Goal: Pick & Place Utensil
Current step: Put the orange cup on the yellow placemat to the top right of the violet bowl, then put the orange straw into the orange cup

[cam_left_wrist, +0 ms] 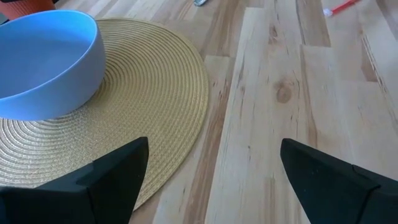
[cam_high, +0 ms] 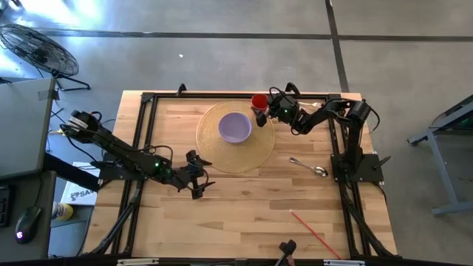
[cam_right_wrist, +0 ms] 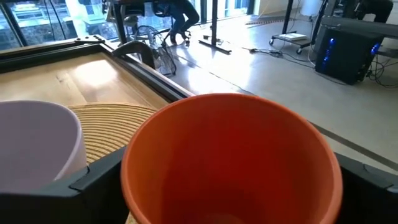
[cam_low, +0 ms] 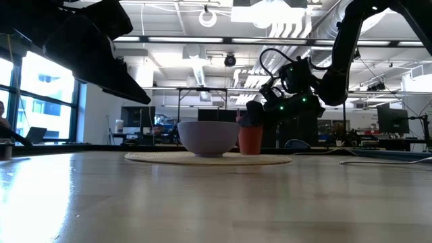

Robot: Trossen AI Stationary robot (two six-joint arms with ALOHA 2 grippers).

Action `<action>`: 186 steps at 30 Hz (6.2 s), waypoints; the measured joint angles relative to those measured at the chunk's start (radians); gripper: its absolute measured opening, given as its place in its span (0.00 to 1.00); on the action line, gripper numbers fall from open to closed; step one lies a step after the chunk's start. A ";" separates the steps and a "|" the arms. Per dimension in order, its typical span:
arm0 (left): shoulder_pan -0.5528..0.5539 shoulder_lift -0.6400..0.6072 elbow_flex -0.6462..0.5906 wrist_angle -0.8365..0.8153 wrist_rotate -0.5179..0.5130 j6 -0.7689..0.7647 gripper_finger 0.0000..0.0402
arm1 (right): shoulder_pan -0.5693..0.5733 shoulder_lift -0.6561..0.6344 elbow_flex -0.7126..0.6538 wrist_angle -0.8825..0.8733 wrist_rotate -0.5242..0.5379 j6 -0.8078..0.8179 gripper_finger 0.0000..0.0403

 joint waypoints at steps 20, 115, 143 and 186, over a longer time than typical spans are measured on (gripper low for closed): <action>0.000 0.000 0.000 0.000 0.010 0.000 0.89 | 0.000 -0.003 0.000 -0.122 -0.004 0.006 0.99; 0.000 0.000 0.000 -0.008 0.086 0.003 0.89 | 1.272 -0.094 0.348 -1.784 -0.353 1.396 0.31; 0.000 0.000 0.000 -0.008 0.086 0.003 0.89 | 1.263 -0.108 0.344 -1.768 -0.238 1.345 0.02; 0.000 0.000 0.000 -0.008 0.086 0.003 0.89 | 0.372 -0.611 0.345 -0.702 0.670 -0.082 0.01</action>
